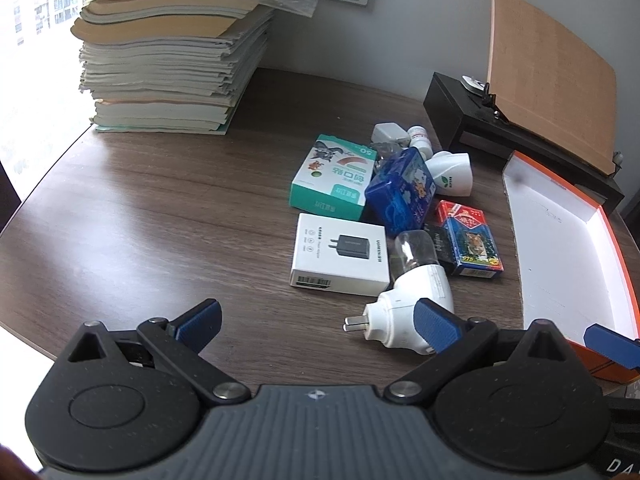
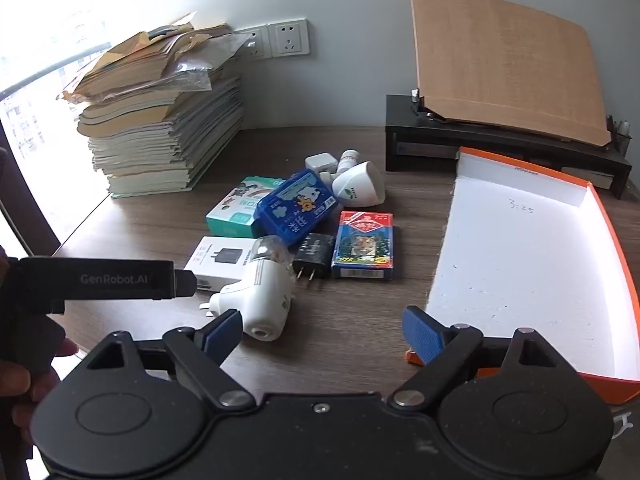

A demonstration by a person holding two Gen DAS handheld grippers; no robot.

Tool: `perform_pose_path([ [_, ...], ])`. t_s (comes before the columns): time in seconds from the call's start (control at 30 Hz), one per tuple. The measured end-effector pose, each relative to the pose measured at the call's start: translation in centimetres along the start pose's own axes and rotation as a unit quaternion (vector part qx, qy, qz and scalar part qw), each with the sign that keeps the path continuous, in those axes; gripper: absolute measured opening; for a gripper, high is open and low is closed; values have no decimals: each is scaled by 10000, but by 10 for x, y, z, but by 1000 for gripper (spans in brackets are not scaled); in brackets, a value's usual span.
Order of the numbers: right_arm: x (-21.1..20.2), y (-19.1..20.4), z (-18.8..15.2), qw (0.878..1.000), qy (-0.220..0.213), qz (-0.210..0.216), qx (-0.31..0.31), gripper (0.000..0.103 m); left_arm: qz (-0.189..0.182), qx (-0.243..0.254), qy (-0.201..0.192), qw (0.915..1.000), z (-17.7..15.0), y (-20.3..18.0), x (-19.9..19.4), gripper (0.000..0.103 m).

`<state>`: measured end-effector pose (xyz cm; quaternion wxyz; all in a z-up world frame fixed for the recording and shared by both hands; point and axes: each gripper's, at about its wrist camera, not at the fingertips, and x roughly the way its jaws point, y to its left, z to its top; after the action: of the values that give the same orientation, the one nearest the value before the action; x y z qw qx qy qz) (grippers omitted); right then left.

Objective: Organize rigid objects
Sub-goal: 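Move both tools toward the cluster of small items on the desk, then grasp the white plug-in air freshener with the right tool while left tool approaches charger box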

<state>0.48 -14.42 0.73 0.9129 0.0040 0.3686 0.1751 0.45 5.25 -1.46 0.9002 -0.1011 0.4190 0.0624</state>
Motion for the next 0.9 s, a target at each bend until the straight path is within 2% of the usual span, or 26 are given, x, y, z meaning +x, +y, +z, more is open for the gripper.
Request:
perform_pose_path([
  [0.13,0,-4,-6,9999,85,70,-5,102,22,-11,45,10000,0,5,2,103],
  [0.37,15,14,-1,9995,209,236,-99,102,60,-69,55,9999,1,14,2,103],
  [0.4,10,4,-9,9995,167,246,-93,102,63,-75,56,9999,1,15,2,103],
  [0.67,32,24,1,9986,208,462,-133,102,180,-203,65,9996,3,29,2,103],
  [0.9,65,36,5,9984,268,378,-324,102,361,-420,52,9985,6,46,0,103],
])
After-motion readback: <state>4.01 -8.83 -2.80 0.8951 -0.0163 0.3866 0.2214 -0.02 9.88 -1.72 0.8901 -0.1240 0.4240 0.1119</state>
